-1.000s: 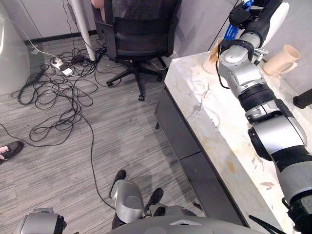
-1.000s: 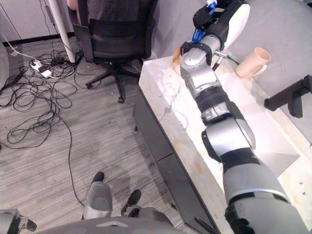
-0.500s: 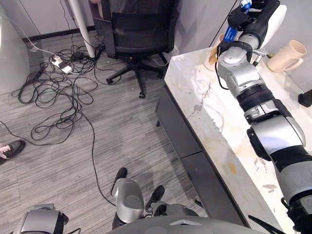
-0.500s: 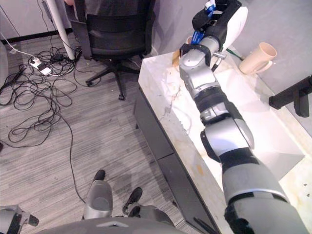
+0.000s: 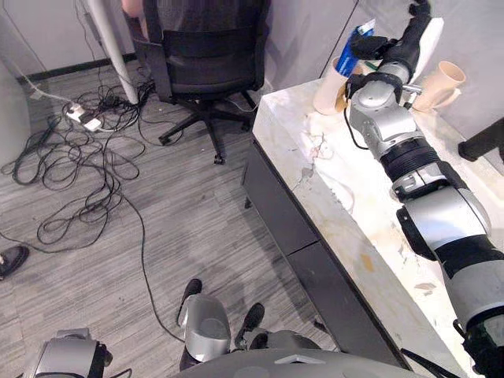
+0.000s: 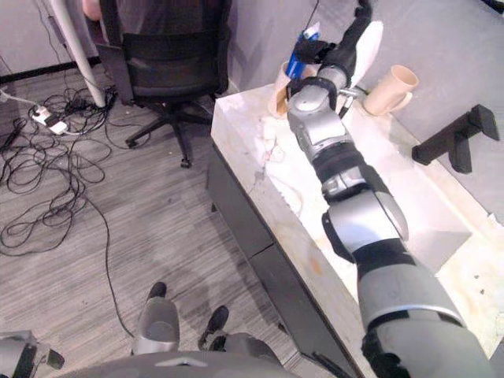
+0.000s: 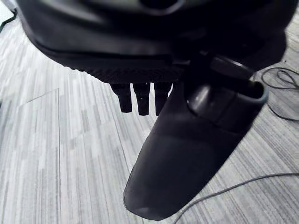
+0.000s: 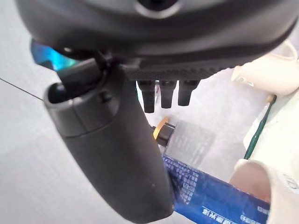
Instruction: Organize the bathroom.
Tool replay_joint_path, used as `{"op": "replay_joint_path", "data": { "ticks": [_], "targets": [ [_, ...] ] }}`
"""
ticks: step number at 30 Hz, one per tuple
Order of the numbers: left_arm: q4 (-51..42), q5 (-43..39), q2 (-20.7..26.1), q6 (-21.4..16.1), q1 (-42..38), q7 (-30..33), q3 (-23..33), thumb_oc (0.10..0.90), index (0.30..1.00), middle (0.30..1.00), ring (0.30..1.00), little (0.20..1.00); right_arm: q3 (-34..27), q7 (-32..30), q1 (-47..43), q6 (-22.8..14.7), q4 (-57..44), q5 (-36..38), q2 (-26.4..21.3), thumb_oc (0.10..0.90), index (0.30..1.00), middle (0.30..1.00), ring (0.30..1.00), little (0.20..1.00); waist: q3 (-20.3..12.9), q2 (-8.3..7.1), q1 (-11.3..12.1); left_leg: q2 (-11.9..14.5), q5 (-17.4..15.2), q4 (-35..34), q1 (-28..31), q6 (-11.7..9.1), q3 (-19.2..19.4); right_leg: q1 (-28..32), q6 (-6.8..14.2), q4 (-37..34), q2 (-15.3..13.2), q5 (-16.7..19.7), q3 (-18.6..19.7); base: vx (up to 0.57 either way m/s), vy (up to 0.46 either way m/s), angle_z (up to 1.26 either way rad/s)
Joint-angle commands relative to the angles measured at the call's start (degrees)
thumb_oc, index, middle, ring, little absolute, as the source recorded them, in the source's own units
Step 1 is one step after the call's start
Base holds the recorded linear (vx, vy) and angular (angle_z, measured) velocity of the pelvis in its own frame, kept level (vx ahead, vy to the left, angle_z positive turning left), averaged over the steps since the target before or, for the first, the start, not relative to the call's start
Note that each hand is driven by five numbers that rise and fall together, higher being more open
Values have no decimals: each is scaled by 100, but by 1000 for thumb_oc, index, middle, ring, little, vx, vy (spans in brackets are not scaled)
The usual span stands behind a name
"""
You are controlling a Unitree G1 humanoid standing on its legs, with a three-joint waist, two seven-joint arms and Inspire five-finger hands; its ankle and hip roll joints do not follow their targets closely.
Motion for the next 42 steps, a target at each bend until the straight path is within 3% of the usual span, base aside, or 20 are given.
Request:
{"op": "replay_joint_path", "data": {
  "ticks": [1, 5, 17, 27, 31, 42],
  "targets": [
    [481, 181, 196, 153, 425, 200, -566, 800, 900, 900, 900, 900, 33, 221, -331, -295, -524, -550, -97, 800, 900, 900, 900, 900, -658, -72, -53, 352, 807, -514, -37, 107, 455, -33, 533, 604, -533, -661, 466, 30, 119, -20],
    [444, 148, 81, 308, 256, 196, -656, 800, 900, 900, 900, 900, -9, 465, -231, -86, -580, -670, 5, 800, 900, 900, 900, 900, -716, -19, -140, 289, 712, -352, 27, 146, 580, 111, 541, 496, -593, -584, 573, 27, 90, -12],
    [469, 86, 401, 367, -194, -56, -677, 800, 900, 900, 900, 900, 163, 515, -530, -438, -265, -453, -139, 800, 900, 900, 900, 900, -351, 41, -76, 254, 828, -489, -300, 143, 486, -210, 608, 536, -692, -558, 378, -102, 7, 2],
    [343, 31, 427, 313, -302, -72, -703, 800, 900, 900, 900, 900, 235, 550, -585, -431, -386, -347, -250, 800, 900, 900, 900, 900, -115, 30, -74, 298, 872, -524, -450, 130, 433, -422, 653, 611, -710, -555, 316, -65, -22, 15],
    [351, -4, 382, 290, -195, -62, -660, 800, 900, 900, 900, 900, 243, 626, -504, -417, -416, -389, -280, 800, 900, 900, 900, 900, -131, 1, -135, 321, 862, -567, -354, 135, 514, -426, 662, 628, -713, -555, 336, 8, 23, -3],
    [362, 248, 171, 411, 178, -145, -567, 800, 900, 900, 900, 900, 245, 1198, -106, 96, -652, -682, -526, 800, 900, 900, 900, 900, -548, -104, -425, 267, 691, -518, 188, 202, 880, -92, 676, 523, -710, -510, 600, 81, 48, -13]
  ]
}}
